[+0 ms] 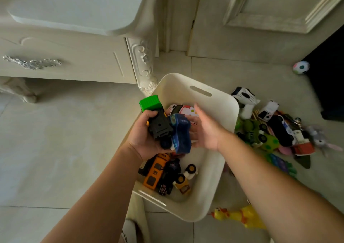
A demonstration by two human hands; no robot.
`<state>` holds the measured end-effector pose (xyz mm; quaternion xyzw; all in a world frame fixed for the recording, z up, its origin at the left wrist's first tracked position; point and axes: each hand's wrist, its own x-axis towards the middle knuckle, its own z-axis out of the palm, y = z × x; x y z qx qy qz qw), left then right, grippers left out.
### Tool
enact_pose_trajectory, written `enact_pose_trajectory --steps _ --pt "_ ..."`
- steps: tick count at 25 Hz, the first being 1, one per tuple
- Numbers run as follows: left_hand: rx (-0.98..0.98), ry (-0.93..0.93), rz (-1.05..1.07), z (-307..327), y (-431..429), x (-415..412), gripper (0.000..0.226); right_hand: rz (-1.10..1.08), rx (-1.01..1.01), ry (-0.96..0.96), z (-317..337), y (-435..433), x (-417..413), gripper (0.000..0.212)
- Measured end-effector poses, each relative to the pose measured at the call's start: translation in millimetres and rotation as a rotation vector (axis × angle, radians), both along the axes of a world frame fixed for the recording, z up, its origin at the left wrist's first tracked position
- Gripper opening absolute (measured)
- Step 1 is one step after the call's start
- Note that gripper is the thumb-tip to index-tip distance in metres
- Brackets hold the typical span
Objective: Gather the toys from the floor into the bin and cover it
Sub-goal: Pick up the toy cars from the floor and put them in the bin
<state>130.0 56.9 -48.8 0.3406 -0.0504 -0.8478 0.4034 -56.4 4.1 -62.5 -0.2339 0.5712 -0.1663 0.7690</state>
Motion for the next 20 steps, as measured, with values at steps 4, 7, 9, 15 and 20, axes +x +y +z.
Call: enact_pose_trajectory --steps 4,7,9,15,20 --pt "0.038 0.014 -0.031 0.3 3.6 -5.8 0.031 0.285 -0.14 0.068 16.9 9.1 -0.4 0.049" --pt "0.068 -0.16 -0.001 6.6 -0.4 0.2 0.03 0.158 -0.185 0.349 -5.3 5.8 5.0 0.053" --pt "0.133 -0.477 -0.011 2.6 -4.8 5.3 0.034 0.237 -0.257 0.683 -18.6 -0.3 -0.1 0.058" --pt "0.23 -0.748 -0.091 -19.8 -6.3 0.4 0.021 0.456 -0.231 1.122 -58.6 12.9 18.7 0.081" --pt "0.198 -0.83 -0.219 -34.3 -0.1 -1.6 0.031 0.49 -0.099 1.085 -68.1 17.5 16.7 0.075"
